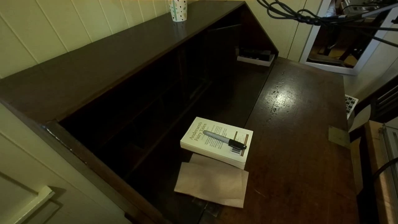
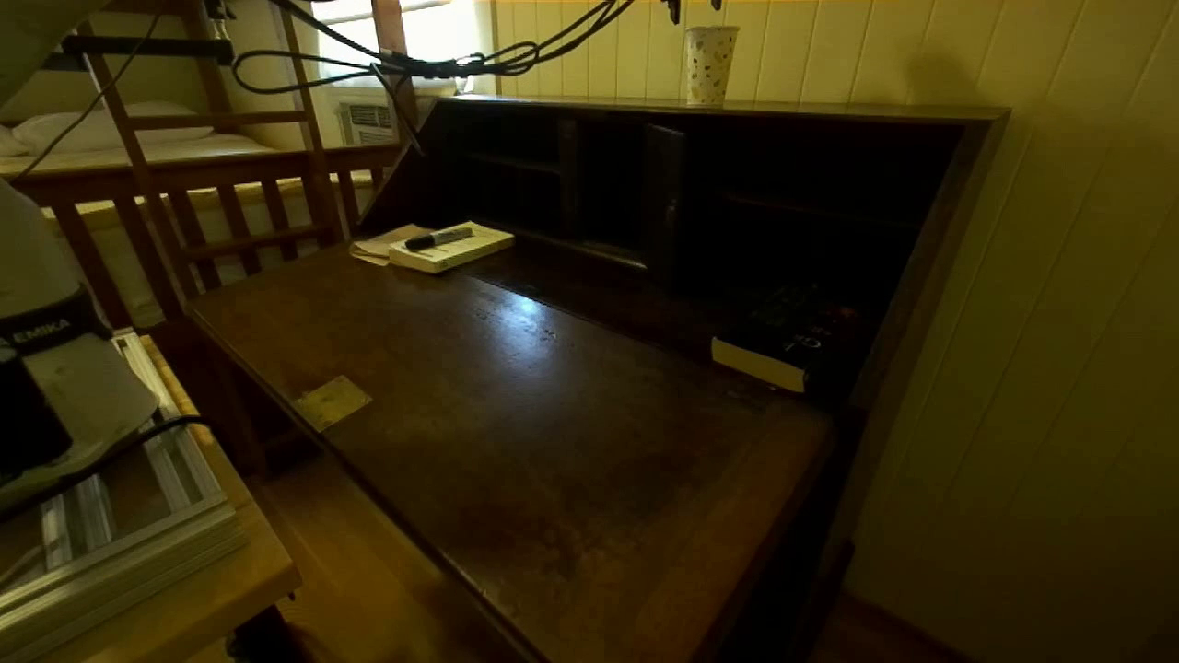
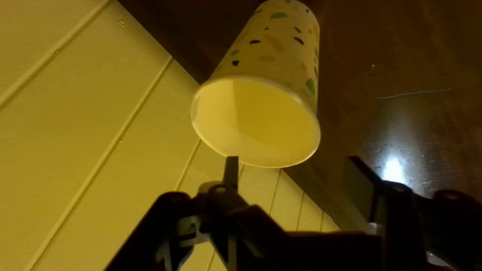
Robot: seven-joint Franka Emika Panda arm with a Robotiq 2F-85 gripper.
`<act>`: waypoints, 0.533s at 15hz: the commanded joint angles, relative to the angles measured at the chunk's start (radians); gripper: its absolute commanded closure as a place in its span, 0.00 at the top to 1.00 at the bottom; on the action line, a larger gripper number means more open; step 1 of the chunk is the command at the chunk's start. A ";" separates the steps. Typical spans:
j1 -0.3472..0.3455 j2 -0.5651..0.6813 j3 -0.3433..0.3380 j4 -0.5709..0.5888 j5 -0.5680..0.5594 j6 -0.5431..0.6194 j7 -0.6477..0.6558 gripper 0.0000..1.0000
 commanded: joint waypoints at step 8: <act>-0.011 -0.055 -0.046 0.000 -0.016 0.008 0.366 1.00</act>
